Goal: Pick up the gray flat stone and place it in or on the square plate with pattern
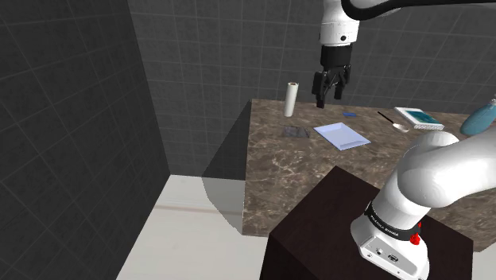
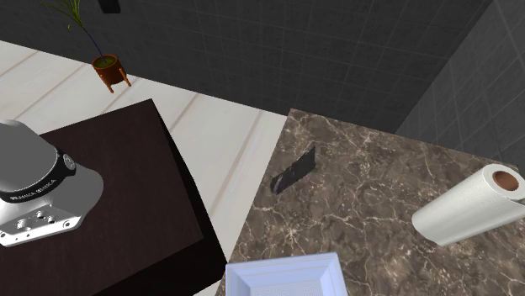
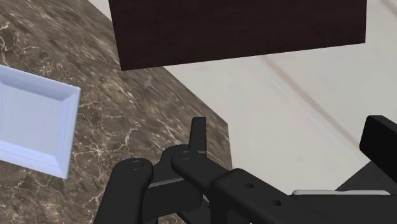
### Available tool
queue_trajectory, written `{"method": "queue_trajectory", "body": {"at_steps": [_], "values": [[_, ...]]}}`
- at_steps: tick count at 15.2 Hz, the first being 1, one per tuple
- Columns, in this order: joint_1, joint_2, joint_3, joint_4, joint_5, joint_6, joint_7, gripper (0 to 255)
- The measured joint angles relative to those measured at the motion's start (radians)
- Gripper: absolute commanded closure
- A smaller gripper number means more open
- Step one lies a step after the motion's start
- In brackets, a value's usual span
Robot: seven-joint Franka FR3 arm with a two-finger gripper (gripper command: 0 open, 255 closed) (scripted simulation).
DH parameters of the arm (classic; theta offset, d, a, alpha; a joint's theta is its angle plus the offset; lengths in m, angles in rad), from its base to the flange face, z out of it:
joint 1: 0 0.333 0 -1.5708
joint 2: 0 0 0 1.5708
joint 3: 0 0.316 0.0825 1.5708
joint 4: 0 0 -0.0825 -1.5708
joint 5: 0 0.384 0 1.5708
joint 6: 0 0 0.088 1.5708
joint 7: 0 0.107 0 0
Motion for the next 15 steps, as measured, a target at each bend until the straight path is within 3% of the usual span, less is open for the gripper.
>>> {"method": "queue_trajectory", "body": {"at_steps": [4, 15], "values": [[-0.008, 0.034, -0.028, -0.025, -0.035, 0.062, -0.048, 0], [-0.046, 0.282, -0.154, -0.094, -0.184, 0.418, -0.251, 0]]}}
